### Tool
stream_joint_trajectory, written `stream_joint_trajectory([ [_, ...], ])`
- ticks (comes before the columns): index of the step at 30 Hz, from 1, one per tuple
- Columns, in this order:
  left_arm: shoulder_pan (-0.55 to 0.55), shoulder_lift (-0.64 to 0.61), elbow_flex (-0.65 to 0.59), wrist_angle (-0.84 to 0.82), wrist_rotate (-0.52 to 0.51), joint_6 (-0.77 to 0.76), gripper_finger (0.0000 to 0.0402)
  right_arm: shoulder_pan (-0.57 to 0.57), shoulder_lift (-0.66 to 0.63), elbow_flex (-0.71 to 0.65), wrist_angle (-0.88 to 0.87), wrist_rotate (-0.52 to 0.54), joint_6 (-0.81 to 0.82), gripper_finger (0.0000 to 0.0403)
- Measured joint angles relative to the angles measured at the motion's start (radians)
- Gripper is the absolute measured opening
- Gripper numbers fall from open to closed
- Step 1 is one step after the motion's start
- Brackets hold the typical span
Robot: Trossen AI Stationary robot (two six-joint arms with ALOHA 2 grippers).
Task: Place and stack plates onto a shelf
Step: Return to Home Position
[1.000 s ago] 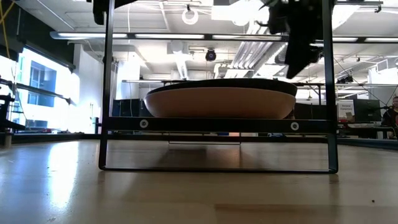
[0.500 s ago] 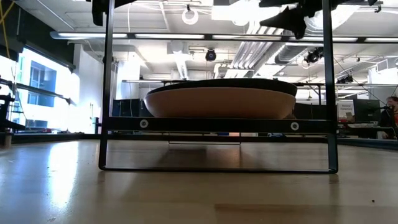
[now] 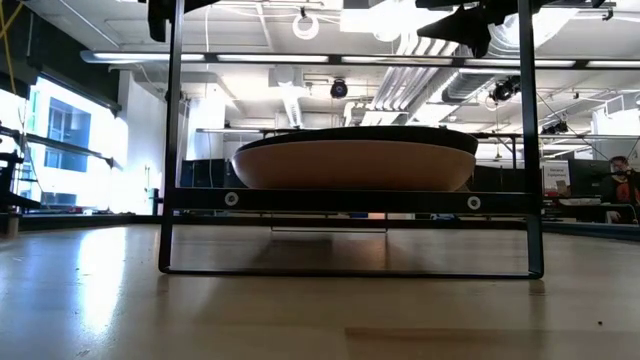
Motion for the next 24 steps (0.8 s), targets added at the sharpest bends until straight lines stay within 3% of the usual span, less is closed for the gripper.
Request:
stream_joint_trajectory([
  [8, -0.001, -0.056, 0.000, -0.002, 0.007, 0.066, 0.0157, 0.000, 0.000, 0.000, -0.001, 0.000, 0.033, 0.0226],
  [11, -0.001, -0.109, -0.001, -0.012, 0.042, 0.137, 0.0121, 0.000, 0.000, 0.000, -0.007, 0.000, 0.048, 0.0226],
  [14, -0.001, -0.174, -0.022, -0.038, 0.062, 0.173, 0.0061, 0.000, 0.000, 0.000, -0.013, 0.000, 0.049, 0.0226],
  [17, -0.001, -0.248, -0.093, -0.057, 0.071, 0.157, 0.0010, 0.000, 0.000, 0.000, -0.016, 0.000, 0.049, 0.0226],
  [24, 0.000, -0.457, -0.329, 0.018, 0.079, 0.103, 0.0002, 0.000, 0.000, 0.000, -0.016, 0.000, 0.059, 0.0226],
])
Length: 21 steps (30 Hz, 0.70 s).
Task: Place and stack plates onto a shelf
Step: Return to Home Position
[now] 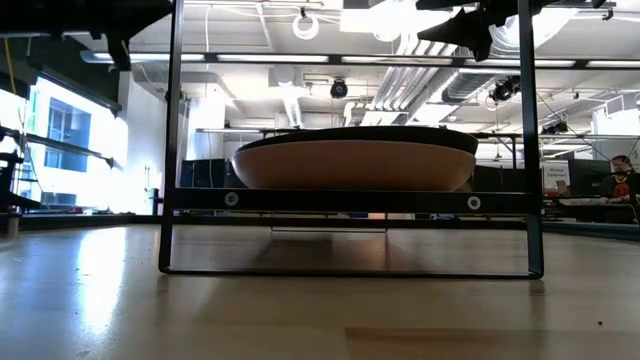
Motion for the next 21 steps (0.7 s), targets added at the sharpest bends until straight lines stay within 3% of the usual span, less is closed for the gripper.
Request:
stream_joint_trajectory([
  [7, 0.000, -0.196, -0.145, 0.011, 0.025, -0.039, 0.0000, 0.000, 0.000, 0.000, 0.000, 0.040, 0.027, 0.0226],
  [15, 0.001, -0.192, -0.218, 0.056, 0.049, -0.096, 0.0000, 0.000, -0.002, 0.000, -0.009, 0.051, 0.208, 0.0226],
  [21, 0.001, -0.193, -0.216, 0.059, 0.053, -0.105, 0.0000, 0.000, -0.015, 0.000, -0.132, -0.073, 0.229, 0.0214],
])
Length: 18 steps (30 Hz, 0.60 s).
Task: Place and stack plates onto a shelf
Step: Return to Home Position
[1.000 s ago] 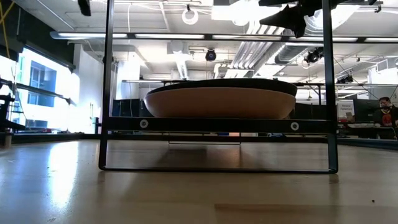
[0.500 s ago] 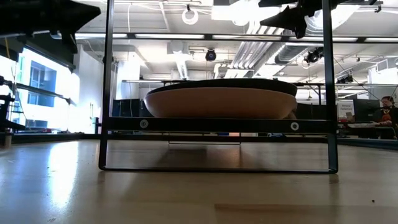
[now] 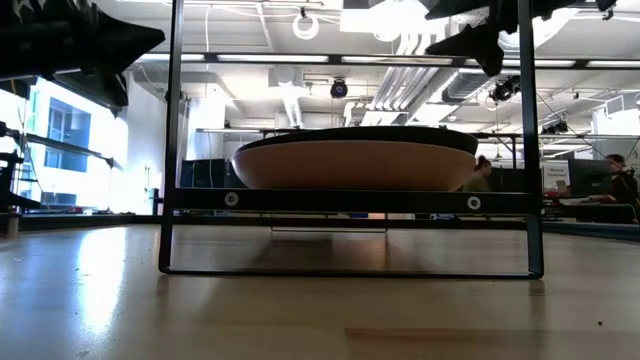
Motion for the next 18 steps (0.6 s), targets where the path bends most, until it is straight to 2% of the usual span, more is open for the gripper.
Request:
stream_joint_trajectory([
  [4, 0.000, 0.000, 0.000, -0.015, -0.002, 0.007, 0.0000, 0.000, -0.049, 0.000, -0.149, -0.074, -0.061, 0.0145],
  [8, 0.000, 0.000, 0.000, -0.020, -0.002, 0.000, 0.0000, 0.010, -0.160, -0.001, -0.356, -0.127, -0.150, 0.0032],
  [9, 0.000, 0.000, 0.000, -0.020, -0.002, 0.000, 0.0000, 0.016, -0.198, -0.001, -0.393, -0.134, -0.170, 0.0017],
  [14, 0.000, 0.000, 0.000, -0.030, -0.002, 0.000, 0.0000, 0.054, -0.426, -0.001, -0.506, -0.116, -0.184, 0.0022],
  [18, 0.000, 0.000, 0.000, -0.031, -0.003, 0.001, 0.0000, 0.085, -0.600, -0.042, -0.471, -0.101, -0.185, 0.0004],
])
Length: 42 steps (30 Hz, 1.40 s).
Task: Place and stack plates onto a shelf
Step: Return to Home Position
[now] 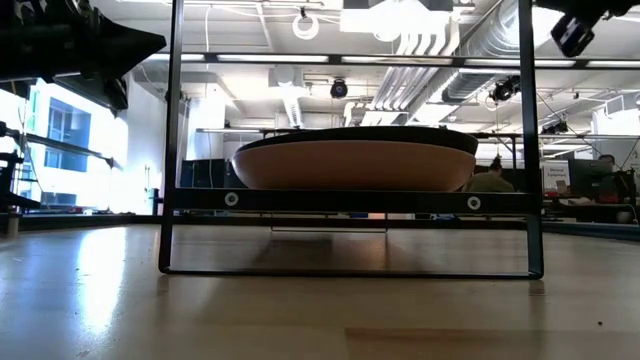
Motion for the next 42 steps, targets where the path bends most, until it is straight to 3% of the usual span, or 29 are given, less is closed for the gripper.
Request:
stream_joint_trajectory([
  [6, 0.000, 0.000, 0.000, -0.002, -0.001, 0.000, 0.0000, 0.019, -0.227, -0.292, 0.241, -0.003, 0.059, 0.0002],
  [15, 0.000, 0.008, 0.000, -0.023, -0.003, 0.000, 0.0000, 0.019, -0.212, -0.501, 0.566, -0.081, -0.101, 0.0000],
  [20, 0.000, 0.011, 0.000, -0.037, -0.003, 0.000, 0.0000, 0.019, -0.229, -0.614, 0.718, -0.142, -0.110, 0.0000],
  [30, 0.000, 0.012, 0.000, -0.041, -0.002, 0.000, 0.0000, 0.019, -0.219, -0.621, 0.670, -0.182, -0.226, 0.0000],
  [42, 0.000, 0.012, 0.000, -0.041, -0.002, 0.000, 0.0000, 0.022, -0.228, -0.621, 0.641, -0.180, -0.045, 0.0000],
])
